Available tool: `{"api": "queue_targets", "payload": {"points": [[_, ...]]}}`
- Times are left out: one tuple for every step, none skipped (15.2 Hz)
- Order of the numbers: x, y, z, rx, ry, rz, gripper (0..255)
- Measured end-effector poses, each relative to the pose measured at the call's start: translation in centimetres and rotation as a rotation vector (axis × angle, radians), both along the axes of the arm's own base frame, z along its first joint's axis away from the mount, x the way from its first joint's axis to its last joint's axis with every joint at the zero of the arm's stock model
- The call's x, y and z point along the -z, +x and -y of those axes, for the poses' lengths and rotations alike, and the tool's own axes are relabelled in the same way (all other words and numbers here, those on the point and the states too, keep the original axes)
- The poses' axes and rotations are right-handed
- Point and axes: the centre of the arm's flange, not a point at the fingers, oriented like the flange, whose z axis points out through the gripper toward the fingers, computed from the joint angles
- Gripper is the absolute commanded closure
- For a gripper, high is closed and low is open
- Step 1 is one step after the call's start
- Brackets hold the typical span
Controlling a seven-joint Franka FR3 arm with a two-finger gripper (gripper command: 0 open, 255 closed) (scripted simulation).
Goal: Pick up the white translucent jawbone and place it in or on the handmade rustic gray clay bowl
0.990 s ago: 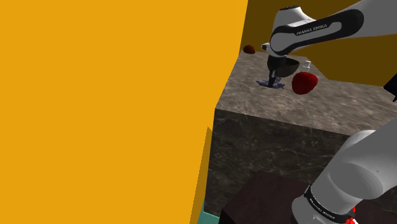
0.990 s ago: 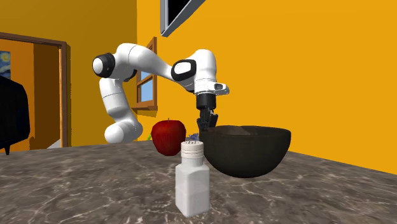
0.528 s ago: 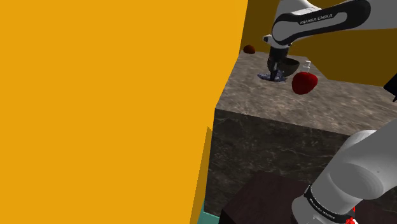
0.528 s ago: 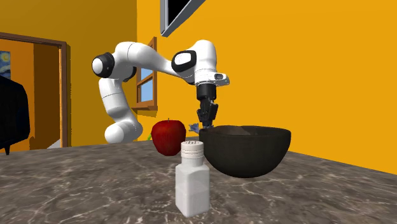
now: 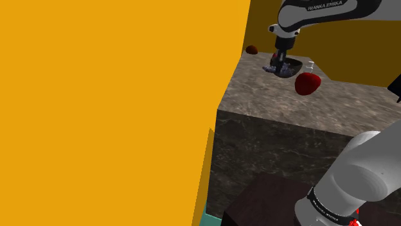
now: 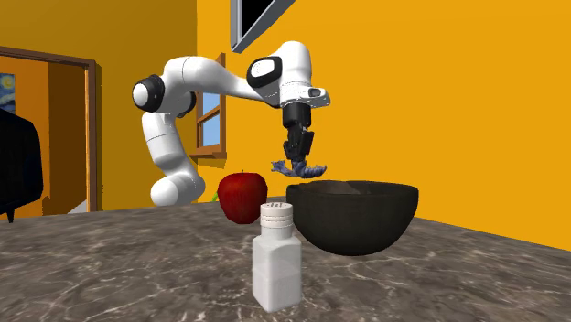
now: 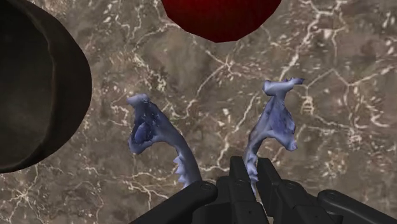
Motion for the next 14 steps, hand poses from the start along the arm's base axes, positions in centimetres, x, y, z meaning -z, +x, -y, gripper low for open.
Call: {"api": "queue_targets", "payload": {"points": [[-0.5, 0.0, -0.1, 0.000, 0.000, 0.000, 255], [-1.0, -0.1, -0.1, 0.000, 0.000, 0.000, 255], [-1.6, -0.2, 0.0, 0.000, 0.000, 0.000, 255], [-2.0, 0.0, 0.0, 0.000, 0.000, 0.000, 255], [-2.6, 0.0, 0.0, 0.000, 0.000, 0.000, 255], [-3.1, 0.0, 0.1, 0.000, 0.000, 0.000, 255], [-3.7, 0.0, 0.0, 0.000, 0.000, 0.000, 255], [-4.2, 0.0, 0.0, 0.000, 0.000, 0.000, 255], [-4.8, 0.0, 0.0, 0.000, 0.000, 0.000, 255], [-5.2, 0.1, 0.0, 0.000, 0.000, 0.000, 255], [-5.8, 0.0, -0.1, 0.000, 0.000, 0.000, 255], [-6.2, 0.1, 0.0, 0.000, 0.000, 0.000, 255], [-6.7, 0.1, 0.1, 0.000, 0.000, 0.000, 255], [-7.2, 0.1, 0.0, 0.000, 0.000, 0.000, 255]]}}
